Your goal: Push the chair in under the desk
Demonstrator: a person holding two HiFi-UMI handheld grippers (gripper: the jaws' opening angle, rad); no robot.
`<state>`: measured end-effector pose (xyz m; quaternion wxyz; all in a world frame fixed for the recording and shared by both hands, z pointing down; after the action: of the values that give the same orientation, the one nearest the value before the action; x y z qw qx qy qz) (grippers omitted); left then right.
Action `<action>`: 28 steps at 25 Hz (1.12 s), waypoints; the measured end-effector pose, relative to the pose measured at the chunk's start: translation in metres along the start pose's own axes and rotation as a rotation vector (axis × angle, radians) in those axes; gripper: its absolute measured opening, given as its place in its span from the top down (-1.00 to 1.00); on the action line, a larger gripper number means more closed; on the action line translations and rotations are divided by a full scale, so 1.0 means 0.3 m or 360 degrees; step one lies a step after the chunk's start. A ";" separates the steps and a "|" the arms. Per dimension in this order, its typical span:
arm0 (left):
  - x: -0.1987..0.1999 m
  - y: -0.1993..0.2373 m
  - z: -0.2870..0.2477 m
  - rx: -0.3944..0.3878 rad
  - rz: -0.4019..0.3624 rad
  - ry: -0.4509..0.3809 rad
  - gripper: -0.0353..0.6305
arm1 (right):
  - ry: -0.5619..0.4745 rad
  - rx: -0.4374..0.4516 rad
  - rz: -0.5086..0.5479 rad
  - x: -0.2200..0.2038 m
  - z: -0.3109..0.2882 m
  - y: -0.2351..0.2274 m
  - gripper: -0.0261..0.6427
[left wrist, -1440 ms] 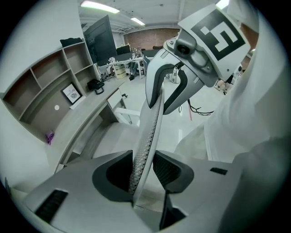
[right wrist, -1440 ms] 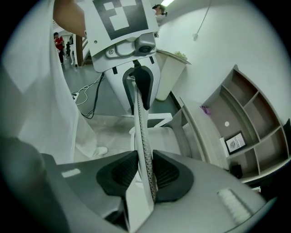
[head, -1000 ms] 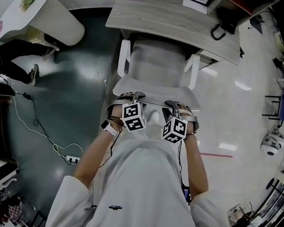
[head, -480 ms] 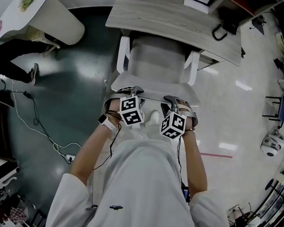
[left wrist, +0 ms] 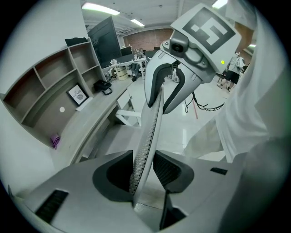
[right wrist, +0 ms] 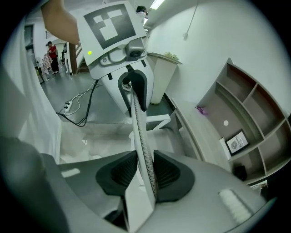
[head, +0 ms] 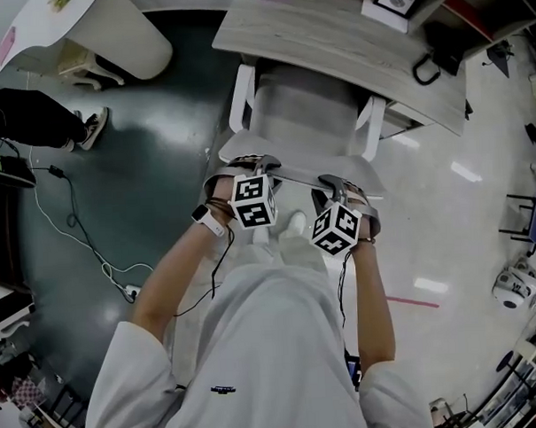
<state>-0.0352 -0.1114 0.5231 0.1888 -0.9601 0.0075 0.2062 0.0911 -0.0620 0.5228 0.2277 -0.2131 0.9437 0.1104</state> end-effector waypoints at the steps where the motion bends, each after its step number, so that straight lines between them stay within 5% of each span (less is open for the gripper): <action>1: -0.004 0.005 -0.001 -0.0001 -0.0005 -0.0002 0.47 | 0.0003 0.0015 -0.0016 0.005 -0.004 -0.004 0.56; 12: -0.032 0.009 0.011 -0.0008 -0.0106 -0.0044 0.47 | 0.0031 0.0183 -0.0171 0.036 -0.006 -0.001 0.56; 18: -0.030 0.042 0.002 -0.0015 -0.0086 -0.0022 0.45 | 0.0009 0.0024 -0.0111 0.044 -0.015 -0.006 0.56; 28: -0.026 0.099 -0.030 0.0019 -0.0112 -0.0033 0.45 | -0.0007 0.0046 -0.0129 0.056 -0.032 -0.070 0.56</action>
<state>-0.0414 -0.1426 0.5230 0.2016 -0.9564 -0.0271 0.2094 0.0834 -0.0895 0.5207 0.2372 -0.2477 0.9352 0.0879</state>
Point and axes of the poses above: the fingertips, and each gripper's own axes: z backward along the fingers, y to its left, x out of its top, the point moved 8 cm from there along z, backward along the fingers, and after that the axes turned 11 degrees about x, right-handed, at the moved point
